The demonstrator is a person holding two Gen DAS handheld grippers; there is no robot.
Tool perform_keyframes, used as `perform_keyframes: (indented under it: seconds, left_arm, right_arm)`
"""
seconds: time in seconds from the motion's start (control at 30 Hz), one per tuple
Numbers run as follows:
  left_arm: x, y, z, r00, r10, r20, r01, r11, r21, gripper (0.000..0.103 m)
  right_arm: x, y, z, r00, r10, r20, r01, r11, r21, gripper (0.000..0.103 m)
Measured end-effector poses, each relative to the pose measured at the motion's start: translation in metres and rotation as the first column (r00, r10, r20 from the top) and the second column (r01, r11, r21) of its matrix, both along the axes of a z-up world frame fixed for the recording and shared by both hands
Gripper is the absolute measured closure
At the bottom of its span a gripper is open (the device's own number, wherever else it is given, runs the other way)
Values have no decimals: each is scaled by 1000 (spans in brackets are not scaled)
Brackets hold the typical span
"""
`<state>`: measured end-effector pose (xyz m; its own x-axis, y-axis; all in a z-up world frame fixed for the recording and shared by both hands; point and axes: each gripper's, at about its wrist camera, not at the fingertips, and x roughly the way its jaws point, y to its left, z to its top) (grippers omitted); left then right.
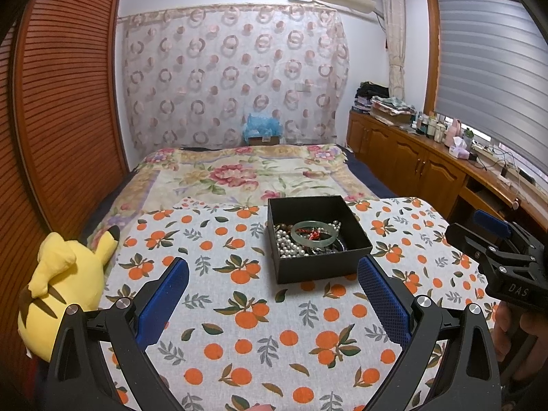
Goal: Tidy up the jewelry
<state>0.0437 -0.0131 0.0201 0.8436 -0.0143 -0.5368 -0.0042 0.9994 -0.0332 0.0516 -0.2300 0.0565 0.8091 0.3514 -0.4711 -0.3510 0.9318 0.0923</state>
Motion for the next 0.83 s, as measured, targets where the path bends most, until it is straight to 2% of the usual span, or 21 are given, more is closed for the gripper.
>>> perform_keyframes:
  seconds: [0.83]
  left_arm:
    - [4, 5, 0, 1000, 4, -2, -4, 1000, -4, 8]
  right_arm:
    - [0, -1, -1, 1000, -1, -1, 1, 1000, 3, 3]
